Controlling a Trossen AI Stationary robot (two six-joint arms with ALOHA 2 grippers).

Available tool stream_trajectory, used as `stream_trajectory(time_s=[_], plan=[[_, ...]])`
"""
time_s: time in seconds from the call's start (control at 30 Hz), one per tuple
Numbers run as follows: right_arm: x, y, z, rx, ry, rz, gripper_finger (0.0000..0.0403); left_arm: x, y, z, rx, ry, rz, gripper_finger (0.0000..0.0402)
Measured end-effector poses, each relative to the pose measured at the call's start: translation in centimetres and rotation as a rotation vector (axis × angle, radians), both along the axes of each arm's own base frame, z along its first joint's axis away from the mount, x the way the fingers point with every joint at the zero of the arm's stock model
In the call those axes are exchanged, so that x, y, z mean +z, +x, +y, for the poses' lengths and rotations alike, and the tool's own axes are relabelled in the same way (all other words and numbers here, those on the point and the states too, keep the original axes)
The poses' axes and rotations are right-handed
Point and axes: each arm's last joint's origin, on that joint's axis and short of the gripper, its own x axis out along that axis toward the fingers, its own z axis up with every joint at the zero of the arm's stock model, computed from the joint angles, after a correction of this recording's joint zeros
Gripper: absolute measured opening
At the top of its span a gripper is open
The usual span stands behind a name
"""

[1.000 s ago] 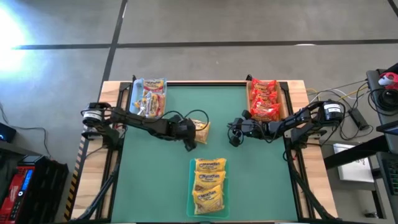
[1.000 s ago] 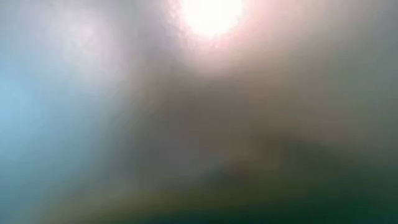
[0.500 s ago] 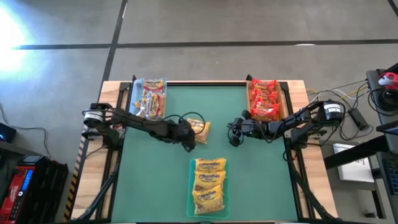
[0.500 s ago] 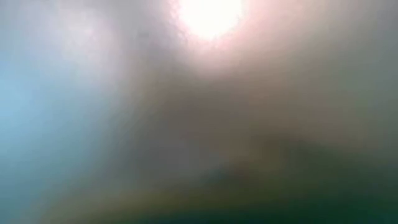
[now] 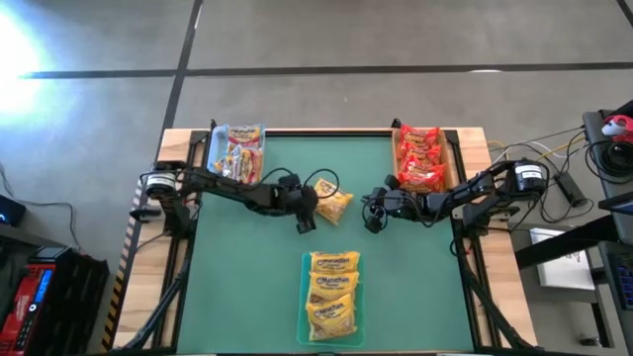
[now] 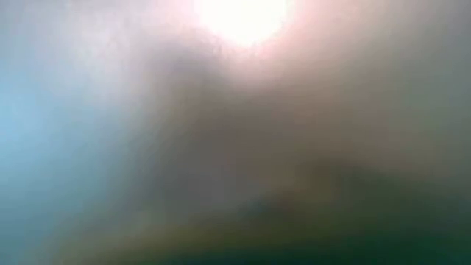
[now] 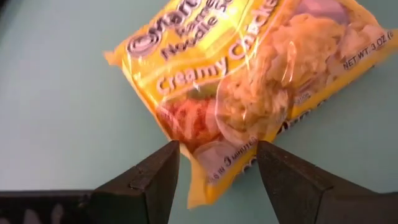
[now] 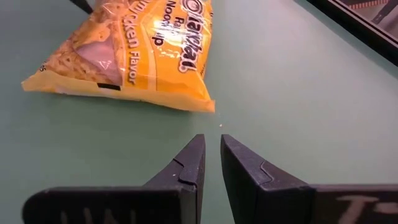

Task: Sort Maruchan noodles
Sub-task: Put the yellow noodle pack into the green bin

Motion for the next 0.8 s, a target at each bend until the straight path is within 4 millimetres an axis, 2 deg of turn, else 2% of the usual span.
stream_trajectory(time_s=[0.17,0.33,0.53,0.63,0.8], plan=[[0.0,0.0,0.0,0.0,0.0,0.0,0.0043,0.3,0.2,0.3,-0.078,0.058,-0.004,0.0199],[0.0,0.0,0.0,-0.001,0.0,0.0,0.0043,1.9,0.3,0.0,0.054,-0.03,-0.123,0.0199],[0.0,0.0,0.0,0.0,0.0,0.0,0.0043,2.6,0.9,-1.1,0.18,-0.147,-0.249,0.0199],[0.0,0.0,0.0,0.0,0.0,0.0,0.0043,2.1,0.9,-1.9,0.226,-0.191,-0.257,0.0199],[0.0,0.0,0.0,-0.001,0.0,-0.003,0.0043,0.8,1.4,-2.3,0.259,-0.151,-0.271,0.0199]])
